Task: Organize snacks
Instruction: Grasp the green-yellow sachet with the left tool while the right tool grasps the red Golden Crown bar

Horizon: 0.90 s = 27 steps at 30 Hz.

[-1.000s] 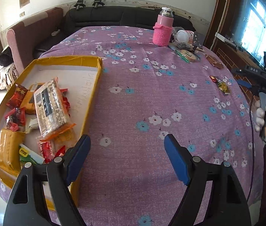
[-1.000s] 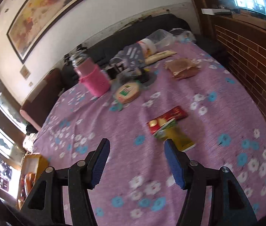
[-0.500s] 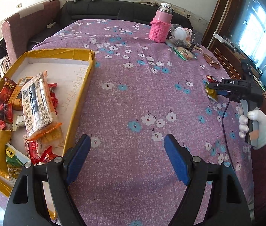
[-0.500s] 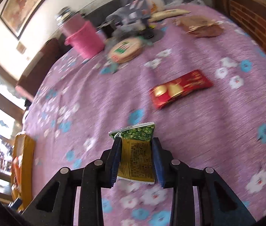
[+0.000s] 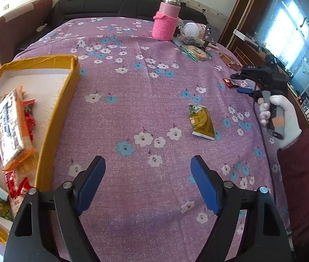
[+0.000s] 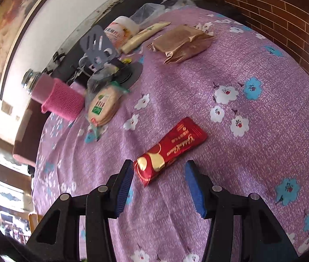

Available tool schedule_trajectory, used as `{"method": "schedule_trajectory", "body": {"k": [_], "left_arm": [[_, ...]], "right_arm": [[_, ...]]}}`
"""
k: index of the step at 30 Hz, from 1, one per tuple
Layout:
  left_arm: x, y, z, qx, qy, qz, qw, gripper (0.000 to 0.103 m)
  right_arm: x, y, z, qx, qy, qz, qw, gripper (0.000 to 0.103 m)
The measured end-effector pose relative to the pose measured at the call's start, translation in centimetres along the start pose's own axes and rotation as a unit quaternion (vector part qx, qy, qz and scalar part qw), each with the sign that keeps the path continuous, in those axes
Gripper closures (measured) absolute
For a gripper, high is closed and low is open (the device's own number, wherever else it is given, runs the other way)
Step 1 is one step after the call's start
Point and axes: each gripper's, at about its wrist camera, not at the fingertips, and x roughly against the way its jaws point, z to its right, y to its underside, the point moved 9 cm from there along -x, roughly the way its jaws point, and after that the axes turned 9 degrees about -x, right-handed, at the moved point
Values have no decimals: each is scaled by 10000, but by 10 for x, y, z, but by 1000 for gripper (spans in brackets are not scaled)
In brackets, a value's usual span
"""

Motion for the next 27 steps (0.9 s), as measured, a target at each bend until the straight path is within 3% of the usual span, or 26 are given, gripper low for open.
{"method": "schedule_trajectory", "body": {"k": [4, 8, 9, 10, 11, 17, 22, 23, 25, 26, 27], "left_arm": [[-17, -12, 19, -129, 182, -5, 9998, 23], [-38, -24, 35, -342, 190, -29, 9992, 23], [-43, -26, 39, -376, 191, -50, 9991, 23], [-48, -29, 41, -395, 188, -93, 9990, 23], [-52, -31, 44, -401, 223, -119, 9989, 23], [-75, -46, 64, -625, 384, -119, 9972, 23], [-103, -53, 83, -930, 310, -264, 9948, 23], [-105, -54, 89, -1111, 230, -249, 9932, 27], [-104, -55, 97, -1358, 142, -139, 9905, 58], [-103, -54, 98, -1404, 189, -107, 9898, 69], [-102, -53, 97, -1352, 242, -112, 9905, 69]], "right_arm": [[-12, -18, -7, 87, 359, 254, 9990, 47], [-24, -24, -17, 614, 1114, 570, 9902, 47], [-25, -24, -18, 738, 1285, 613, 9871, 53], [-25, -23, -19, 860, 1443, 664, 9836, 71], [-25, -22, -18, 970, 1563, 720, 9803, 76], [-10, -7, -9, 1110, 1164, 573, 9853, 76], [12, 28, -10, 1262, 635, 376, 9893, 76], [18, 36, -10, 1286, 530, 324, 9898, 76], [28, 51, -13, 1386, 347, 266, 9894, 76], [32, 58, -15, 1455, 274, 256, 9886, 76], [36, 66, -19, 1536, 203, 248, 9876, 76]]}}
